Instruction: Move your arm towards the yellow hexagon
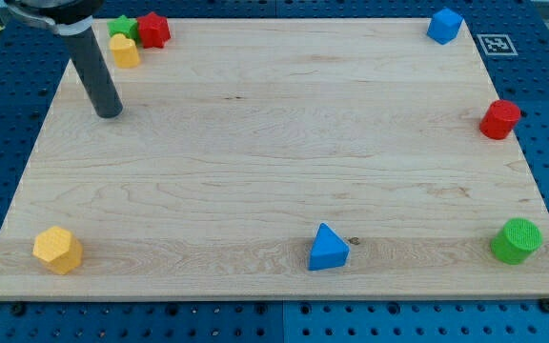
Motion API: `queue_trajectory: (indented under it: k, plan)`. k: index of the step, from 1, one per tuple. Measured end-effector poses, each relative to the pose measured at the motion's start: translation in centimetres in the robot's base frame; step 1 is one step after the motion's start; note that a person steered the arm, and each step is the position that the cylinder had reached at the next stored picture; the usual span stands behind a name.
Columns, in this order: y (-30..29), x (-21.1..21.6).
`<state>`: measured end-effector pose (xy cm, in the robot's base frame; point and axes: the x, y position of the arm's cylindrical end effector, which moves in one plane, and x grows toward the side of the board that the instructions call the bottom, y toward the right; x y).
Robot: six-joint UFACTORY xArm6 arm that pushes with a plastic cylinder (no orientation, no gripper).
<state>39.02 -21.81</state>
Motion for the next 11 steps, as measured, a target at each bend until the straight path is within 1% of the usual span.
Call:
queue_trajectory:
  k: [2,3,7,11]
  plan:
    - [0.0,3.6]
    - [-0.2,3.6]
    - [-1.0,9.4]
    - [-2.9,9.5]
